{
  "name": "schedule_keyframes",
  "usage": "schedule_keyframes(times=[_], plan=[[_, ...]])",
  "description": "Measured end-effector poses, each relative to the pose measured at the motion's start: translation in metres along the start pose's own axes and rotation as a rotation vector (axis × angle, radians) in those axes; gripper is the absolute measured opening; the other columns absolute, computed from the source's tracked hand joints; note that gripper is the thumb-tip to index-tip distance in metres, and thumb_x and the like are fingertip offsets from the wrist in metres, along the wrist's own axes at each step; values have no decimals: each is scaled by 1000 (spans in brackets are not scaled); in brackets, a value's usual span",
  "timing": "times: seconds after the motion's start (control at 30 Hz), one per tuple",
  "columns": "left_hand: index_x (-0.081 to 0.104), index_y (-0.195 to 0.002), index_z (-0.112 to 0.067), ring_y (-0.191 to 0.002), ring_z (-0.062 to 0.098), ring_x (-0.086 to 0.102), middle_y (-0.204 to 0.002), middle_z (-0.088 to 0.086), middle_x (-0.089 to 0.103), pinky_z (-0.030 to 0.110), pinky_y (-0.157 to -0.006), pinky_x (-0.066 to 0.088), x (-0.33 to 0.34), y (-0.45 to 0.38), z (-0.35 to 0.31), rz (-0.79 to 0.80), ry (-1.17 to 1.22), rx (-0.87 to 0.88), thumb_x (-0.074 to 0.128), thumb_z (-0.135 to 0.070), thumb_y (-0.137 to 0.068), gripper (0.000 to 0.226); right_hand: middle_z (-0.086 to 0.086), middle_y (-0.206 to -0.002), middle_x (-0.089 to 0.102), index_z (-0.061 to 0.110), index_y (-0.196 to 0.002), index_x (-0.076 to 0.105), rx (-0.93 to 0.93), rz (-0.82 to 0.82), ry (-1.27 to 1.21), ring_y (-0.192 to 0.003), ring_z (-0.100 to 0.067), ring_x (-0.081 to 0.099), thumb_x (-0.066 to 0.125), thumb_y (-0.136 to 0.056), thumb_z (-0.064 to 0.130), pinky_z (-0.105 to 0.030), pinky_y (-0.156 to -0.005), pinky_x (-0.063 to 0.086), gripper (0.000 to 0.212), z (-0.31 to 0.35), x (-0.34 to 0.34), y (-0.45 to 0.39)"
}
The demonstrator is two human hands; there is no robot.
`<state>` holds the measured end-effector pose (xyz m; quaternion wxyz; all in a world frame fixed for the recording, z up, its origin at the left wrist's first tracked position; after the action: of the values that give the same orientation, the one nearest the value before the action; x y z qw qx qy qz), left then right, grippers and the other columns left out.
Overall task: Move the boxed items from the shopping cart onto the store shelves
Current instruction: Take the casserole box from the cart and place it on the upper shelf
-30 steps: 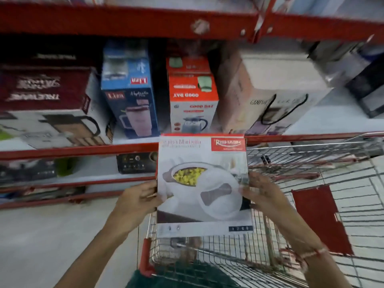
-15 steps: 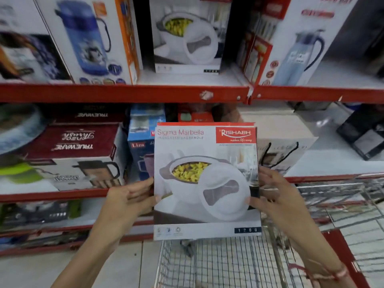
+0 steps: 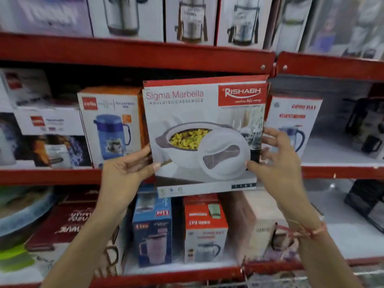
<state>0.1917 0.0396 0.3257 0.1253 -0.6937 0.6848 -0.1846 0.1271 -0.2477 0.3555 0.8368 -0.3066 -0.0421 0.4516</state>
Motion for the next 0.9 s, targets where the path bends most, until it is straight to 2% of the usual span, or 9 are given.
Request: schedule_keyframes(times=[0.07,0.13,0.23,0.37,0.47,0.6,0.73,0.83,0.9], plan=[[68,-96,-27,-79,-14,65,-75,-30,70,5,-64,52,7,-23,7,-26,1,21,72,11,-69,47,26,-99,56,34,-112,43,-28,-26,-16,-84,3,62,75,-69,-8,-12,-66,54,68,-5,15,-21],[67,-108,-18,-82,-13,65,-94,-21,70,9,-69,55,12,-43,18,-63,-4,26,73,9,-70,46,12,-108,60,30,-116,43,-41,-29,-8,-92,-7,63,74,-70,-7,-18,-72,55,66,-16,31,-38],[61,-120,-5,-99,6,66,-119,1,64,30,-91,54,17,-71,36,-108,-29,13,71,7,-73,49,1,-117,58,19,-121,43,-34,-38,9,-98,-16,62,74,-71,-5,-40,-85,57,63,-36,56,-61],[61,-119,-2,-107,18,62,-121,8,62,40,-102,47,24,-101,55,-150,-113,8,70,10,-75,47,0,-116,58,15,-122,44,-10,-64,43,-101,-22,63,75,-71,-5,-47,-89,55,63,-64,78,-80],[60,-119,-2,-109,22,60,-124,16,62,38,-103,44,26,-105,74,-155,-159,-19,69,9,-75,47,-7,-124,57,15,-125,44,19,-61,98,-107,-26,61,75,-72,-4,-47,-91,54,64,-88,87,-84],[56,-124,-3,-115,27,58,-128,15,58,39,-104,42,26,-103,91,-125,-200,-12,66,9,-79,48,-9,-129,55,15,-128,44,-7,-37,94,-114,-25,58,74,-74,-5,-48,-96,52,65,-104,93,-84],[49,-132,-6,-122,28,53,-135,15,53,47,-107,41,27,-105,93,-61,-234,-21,60,13,-82,55,-10,-132,50,14,-130,42,-1,-15,144,-115,-26,57,73,-75,-5,-48,-99,51,66,-107,94,-82],[45,-135,-8,-124,22,52,-136,10,54,36,-103,44,26,-92,91,-26,-268,-5,59,9,-84,55,-11,-134,41,20,-131,39,-73,-167,239,-118,-26,51,69,-78,0,-34,-98,46,63,-94,95,-60],[51,-130,-10,-117,15,56,-128,6,60,27,-98,47,19,-74,90,-57,-290,40,60,1,-87,46,-6,-128,43,21,-125,43,-204,-208,229,-113,-19,50,64,-82,6,-28,-94,45,50,-79,103,-36]])
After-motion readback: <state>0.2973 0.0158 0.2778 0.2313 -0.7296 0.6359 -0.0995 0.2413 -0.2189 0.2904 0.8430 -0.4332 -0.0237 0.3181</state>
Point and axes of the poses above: each hand's wrist, its own y-axis away from the middle knuckle, its own x-axis out of the palm, z = x × y, the point moved 4 cm from there along -y, towards the middle knuckle
